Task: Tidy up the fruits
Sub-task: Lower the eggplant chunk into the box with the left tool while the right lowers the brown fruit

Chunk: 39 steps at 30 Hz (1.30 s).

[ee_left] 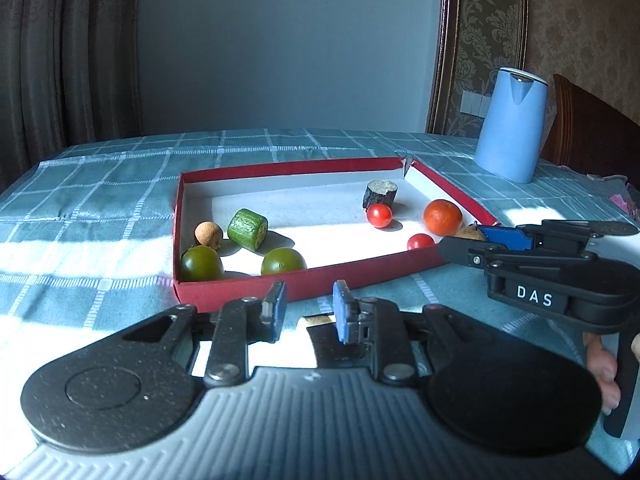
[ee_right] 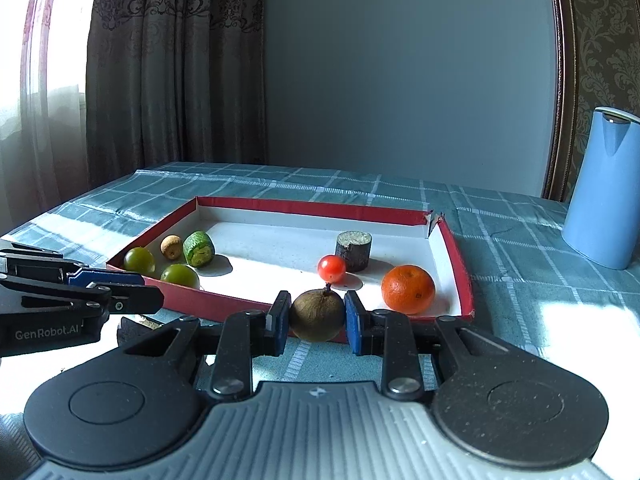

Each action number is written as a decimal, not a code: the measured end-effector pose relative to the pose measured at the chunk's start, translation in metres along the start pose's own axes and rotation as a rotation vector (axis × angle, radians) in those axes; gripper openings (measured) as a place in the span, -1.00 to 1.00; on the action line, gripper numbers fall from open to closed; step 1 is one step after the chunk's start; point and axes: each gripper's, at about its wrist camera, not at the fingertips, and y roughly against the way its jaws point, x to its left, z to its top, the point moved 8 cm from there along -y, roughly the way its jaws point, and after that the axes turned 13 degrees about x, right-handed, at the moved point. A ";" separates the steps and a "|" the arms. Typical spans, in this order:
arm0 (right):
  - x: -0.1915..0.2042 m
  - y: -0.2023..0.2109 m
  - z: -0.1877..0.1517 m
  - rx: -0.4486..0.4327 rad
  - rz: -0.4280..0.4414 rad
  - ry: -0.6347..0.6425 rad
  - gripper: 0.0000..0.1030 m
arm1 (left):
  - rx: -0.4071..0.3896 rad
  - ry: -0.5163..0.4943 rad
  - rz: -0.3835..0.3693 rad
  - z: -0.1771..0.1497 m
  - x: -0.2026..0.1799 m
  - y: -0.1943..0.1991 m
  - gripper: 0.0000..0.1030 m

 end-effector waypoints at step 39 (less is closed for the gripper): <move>-0.001 -0.054 0.047 0.053 -0.019 -0.035 -0.46 | -0.012 0.018 0.182 0.064 0.003 -0.050 -0.38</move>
